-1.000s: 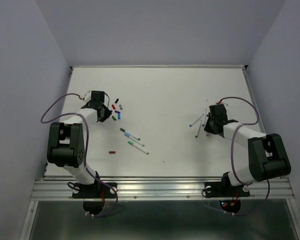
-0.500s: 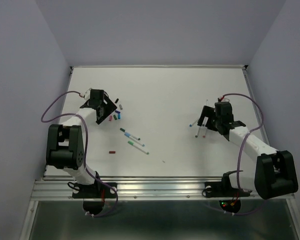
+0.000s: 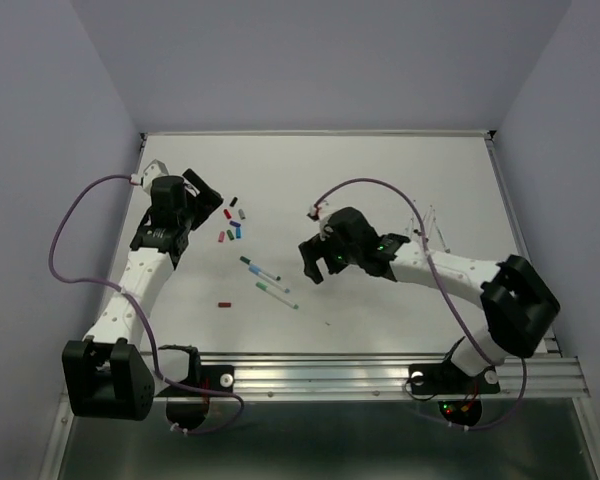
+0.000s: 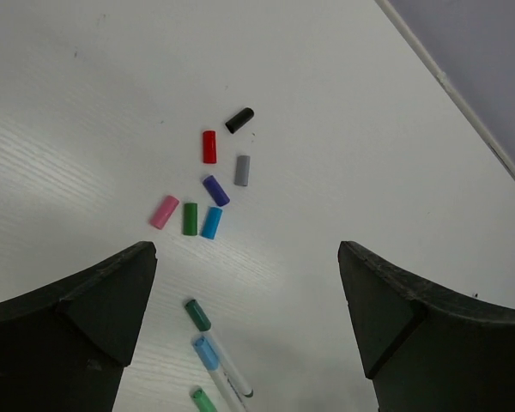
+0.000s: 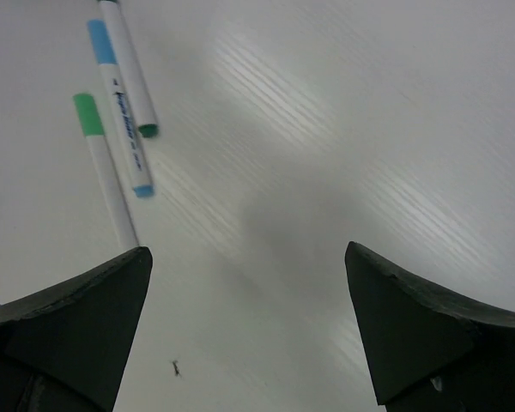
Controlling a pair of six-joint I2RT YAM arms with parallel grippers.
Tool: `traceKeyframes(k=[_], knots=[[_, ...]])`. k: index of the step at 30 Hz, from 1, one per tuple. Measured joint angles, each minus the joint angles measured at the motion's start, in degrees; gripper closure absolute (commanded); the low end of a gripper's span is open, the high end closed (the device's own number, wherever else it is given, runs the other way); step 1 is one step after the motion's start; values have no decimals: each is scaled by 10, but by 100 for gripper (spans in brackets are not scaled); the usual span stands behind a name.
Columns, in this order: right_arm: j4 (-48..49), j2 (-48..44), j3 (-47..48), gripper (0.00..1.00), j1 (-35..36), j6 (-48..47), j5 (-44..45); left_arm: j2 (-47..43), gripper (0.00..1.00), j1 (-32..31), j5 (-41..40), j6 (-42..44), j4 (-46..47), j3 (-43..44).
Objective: Open the pen caps
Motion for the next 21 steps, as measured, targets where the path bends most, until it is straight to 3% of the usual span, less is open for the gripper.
traceKeyframes(k=[5,9,21], knots=[[14,161,116,0,80,-87,9,-29,1,0,-12,0,-22,-19],[13,249,185,0,93,-132,27,-35,1,0,-19,0,-34,-32],[4,310,252,0,92,-188,50,-41,1,0,-21,2,-39,-38]])
